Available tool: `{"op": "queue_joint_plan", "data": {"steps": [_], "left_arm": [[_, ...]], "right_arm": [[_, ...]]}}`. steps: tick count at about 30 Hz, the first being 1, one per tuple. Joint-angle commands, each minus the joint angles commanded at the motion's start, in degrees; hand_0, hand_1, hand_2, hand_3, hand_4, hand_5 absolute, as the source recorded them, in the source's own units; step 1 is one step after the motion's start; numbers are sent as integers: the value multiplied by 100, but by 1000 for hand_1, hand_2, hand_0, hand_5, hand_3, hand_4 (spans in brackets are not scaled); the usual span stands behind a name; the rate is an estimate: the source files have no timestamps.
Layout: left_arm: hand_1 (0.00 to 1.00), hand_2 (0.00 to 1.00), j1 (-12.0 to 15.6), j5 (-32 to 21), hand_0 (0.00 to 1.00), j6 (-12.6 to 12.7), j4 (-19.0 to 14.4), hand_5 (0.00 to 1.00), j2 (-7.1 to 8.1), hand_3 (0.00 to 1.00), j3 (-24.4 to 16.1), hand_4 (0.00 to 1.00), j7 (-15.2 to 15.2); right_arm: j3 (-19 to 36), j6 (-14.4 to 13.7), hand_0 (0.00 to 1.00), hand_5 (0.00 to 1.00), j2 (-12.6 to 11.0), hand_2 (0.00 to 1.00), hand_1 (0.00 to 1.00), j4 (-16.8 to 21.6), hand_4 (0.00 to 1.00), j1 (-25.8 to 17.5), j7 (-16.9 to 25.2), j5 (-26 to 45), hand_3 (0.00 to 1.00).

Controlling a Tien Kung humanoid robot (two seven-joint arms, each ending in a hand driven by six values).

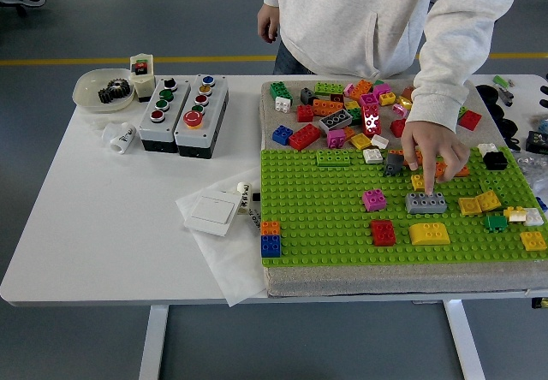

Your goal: Pick up the brick,pile it on top of brick,press brick,pick up the brick,pile it on top of brick,press brick

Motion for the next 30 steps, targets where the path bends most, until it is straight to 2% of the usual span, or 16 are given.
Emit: {"op": "queue_joint_plan", "data": {"steps": [7,9,14,16,17,22,23,28,29,30], "left_arm": [[792,845,-5,-54,773,11,0,685,0,620,25,661,-2],[792,845,-11,-77,773,16,0,685,0,620,43,661,-2],[792,844,11,-101,773,17,0,683,4,622,78,661,-1],[792,844,28,-92,773,11,0,683,8,622,84,661,0],[791,845,39,-81,773,5,0,684,11,622,93,662,7],[791,845,82,-85,773,6,0,684,11,622,108,662,15],[790,844,88,-90,771,4,0,683,12,623,115,662,16],[790,844,96,-85,771,-7,0,683,17,623,137,662,32],[790,844,94,-86,772,-9,0,684,19,625,144,663,34],[790,844,92,-91,772,-10,0,684,20,625,152,663,36]], "right_arm": [[134,47,795,699,-28,769,748,-1,998,12,35,160,764],[133,-20,795,699,-37,769,748,1,998,10,-22,31,764],[16,-219,794,691,-82,770,749,46,998,-52,-439,-984,755],[-59,-214,794,691,-105,770,749,89,998,-87,-655,-1468,755],[-135,-190,795,642,-118,771,746,146,998,-112,-779,-1691,752],[-382,-81,795,642,-163,771,746,441,998,-157,-1193,-2883,752],[-416,-52,722,428,-169,742,692,486,986,-157,-1265,-3144,727],[-769,196,722,428,-222,742,692,853,986,-59,-1612,-4320,727],[-836,256,675,358,-231,703,648,917,950,-25,-1665,-4581,656],[-909,327,675,358,-239,703,648,981,950,7,-1713,-4842,656]]}}
